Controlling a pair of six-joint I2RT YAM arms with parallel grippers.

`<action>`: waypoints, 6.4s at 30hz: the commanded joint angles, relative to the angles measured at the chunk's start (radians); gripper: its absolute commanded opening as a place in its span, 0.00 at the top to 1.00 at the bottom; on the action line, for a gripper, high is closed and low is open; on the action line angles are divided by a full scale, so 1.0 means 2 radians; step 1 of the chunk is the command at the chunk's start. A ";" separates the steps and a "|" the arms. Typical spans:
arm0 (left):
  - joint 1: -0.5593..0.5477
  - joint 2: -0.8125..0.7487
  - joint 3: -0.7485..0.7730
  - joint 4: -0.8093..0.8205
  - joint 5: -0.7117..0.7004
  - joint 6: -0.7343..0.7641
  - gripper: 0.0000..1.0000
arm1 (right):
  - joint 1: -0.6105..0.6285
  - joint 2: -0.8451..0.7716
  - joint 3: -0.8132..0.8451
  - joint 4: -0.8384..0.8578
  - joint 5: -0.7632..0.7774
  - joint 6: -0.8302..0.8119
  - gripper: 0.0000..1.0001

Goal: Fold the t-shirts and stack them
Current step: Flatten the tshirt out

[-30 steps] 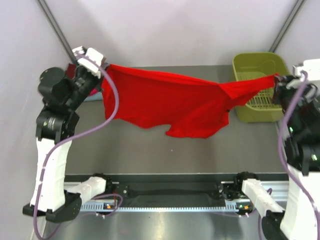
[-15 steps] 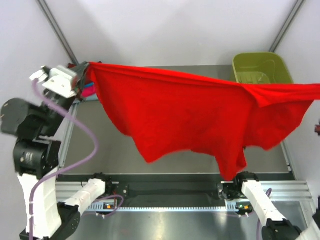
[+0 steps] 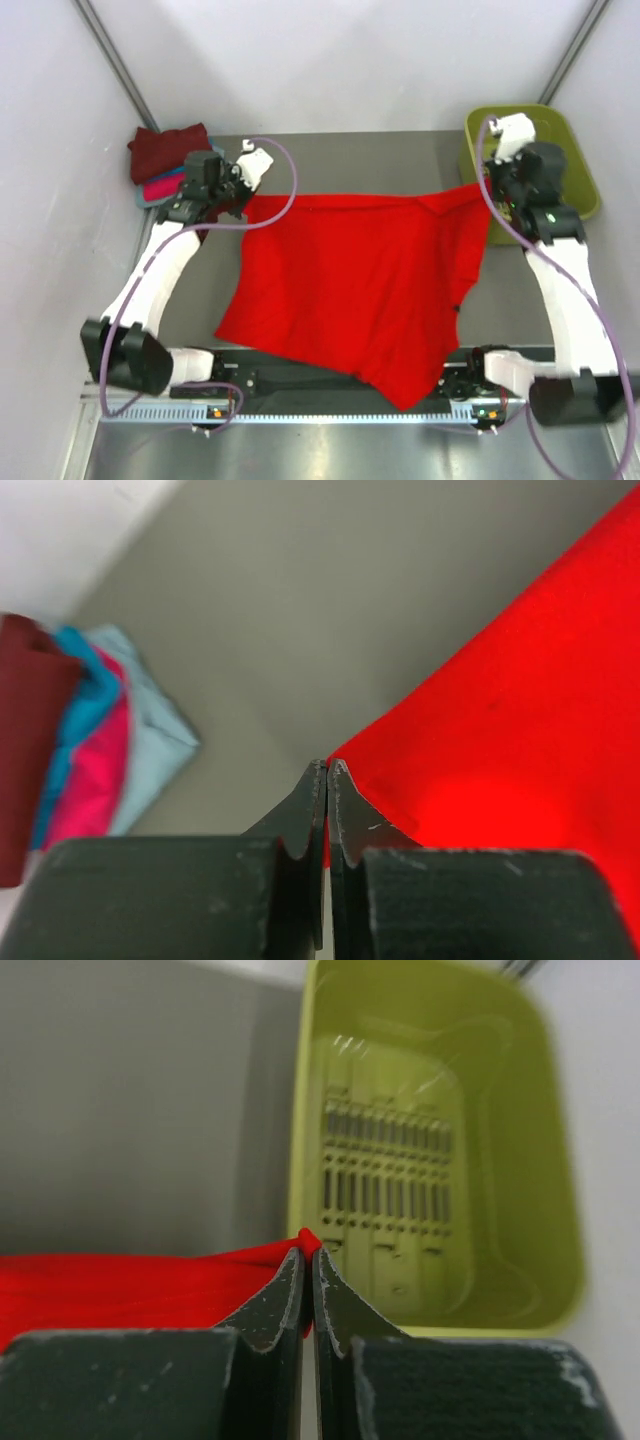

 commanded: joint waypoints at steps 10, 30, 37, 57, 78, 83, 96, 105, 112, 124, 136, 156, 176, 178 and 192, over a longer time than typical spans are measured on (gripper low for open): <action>0.034 0.206 0.096 0.093 -0.001 0.009 1.00 | 0.006 0.272 0.134 0.104 -0.053 0.004 1.00; 0.049 0.458 0.327 0.121 -0.055 -0.025 0.80 | 0.033 0.561 0.366 0.105 -0.044 0.001 1.00; 0.050 0.477 0.336 0.147 -0.063 -0.054 0.72 | 0.042 0.557 0.359 0.113 -0.035 -0.002 1.00; 0.053 0.562 0.453 0.042 -0.063 -0.135 0.51 | 0.051 0.557 0.356 0.119 -0.034 0.000 1.00; 0.078 0.620 0.483 0.038 -0.033 -0.198 0.58 | 0.070 0.550 0.350 0.118 -0.022 -0.004 1.00; 0.079 0.628 0.494 0.046 -0.033 -0.202 0.78 | 0.071 0.543 0.341 0.119 -0.019 -0.005 1.00; 0.086 0.595 0.498 0.059 -0.010 -0.212 1.00 | 0.070 0.527 0.323 0.121 -0.011 -0.011 1.00; 0.086 0.598 0.499 0.069 -0.019 -0.216 0.77 | 0.072 0.530 0.326 0.122 -0.012 -0.010 1.00; 0.082 0.626 0.513 0.094 -0.034 -0.206 0.75 | 0.075 0.527 0.319 0.122 -0.011 -0.010 1.00; 0.076 0.627 0.514 0.093 -0.036 -0.215 0.83 | 0.083 0.527 0.317 0.123 -0.007 -0.012 1.00; 0.076 0.639 0.506 0.084 -0.026 -0.223 0.62 | 0.087 0.524 0.314 0.125 -0.004 -0.014 1.00; 0.079 0.627 0.506 0.082 -0.022 -0.221 1.00 | 0.085 0.517 0.305 0.124 0.000 -0.015 1.00; 0.087 0.572 0.486 0.101 -0.025 -0.201 1.00 | 0.042 0.658 0.492 0.116 -0.026 -0.009 1.00; 0.087 0.575 0.485 0.104 -0.030 -0.199 1.00 | 0.042 0.675 0.507 0.123 -0.024 -0.008 1.00; 0.087 0.573 0.482 0.115 -0.065 -0.194 1.00 | 0.045 0.714 0.566 0.167 -0.014 -0.023 1.00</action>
